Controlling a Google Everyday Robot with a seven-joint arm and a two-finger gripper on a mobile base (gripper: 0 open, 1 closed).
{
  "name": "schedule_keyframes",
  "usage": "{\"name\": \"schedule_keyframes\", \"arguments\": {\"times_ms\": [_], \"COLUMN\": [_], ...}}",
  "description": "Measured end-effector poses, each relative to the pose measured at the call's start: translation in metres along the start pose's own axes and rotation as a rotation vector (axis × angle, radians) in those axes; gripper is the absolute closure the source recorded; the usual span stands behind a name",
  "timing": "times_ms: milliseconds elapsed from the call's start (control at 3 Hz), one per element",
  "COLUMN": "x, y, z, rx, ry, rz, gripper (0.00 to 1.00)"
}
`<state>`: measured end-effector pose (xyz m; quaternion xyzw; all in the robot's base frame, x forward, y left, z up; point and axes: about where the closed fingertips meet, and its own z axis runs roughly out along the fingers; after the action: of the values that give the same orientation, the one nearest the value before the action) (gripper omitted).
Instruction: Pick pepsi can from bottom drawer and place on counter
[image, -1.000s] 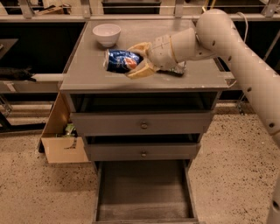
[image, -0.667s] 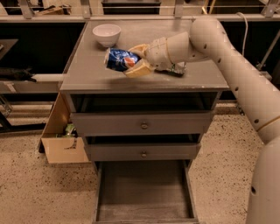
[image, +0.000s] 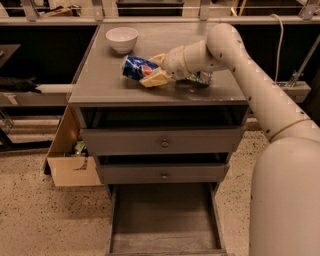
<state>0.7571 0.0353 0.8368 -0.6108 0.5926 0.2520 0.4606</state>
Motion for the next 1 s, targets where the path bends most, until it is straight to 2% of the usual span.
{"name": "schedule_keyframes", "arguments": {"times_ms": [333, 1000], "x": [0.0040, 0.0033], "y": [-0.0107, -0.0158], "z": [0.0057, 0.0075], "rx": [0.008, 0.012], "ry": [0.008, 0.006], "rz": [0.029, 0.032], "gripper": [0.43, 0.00]}}
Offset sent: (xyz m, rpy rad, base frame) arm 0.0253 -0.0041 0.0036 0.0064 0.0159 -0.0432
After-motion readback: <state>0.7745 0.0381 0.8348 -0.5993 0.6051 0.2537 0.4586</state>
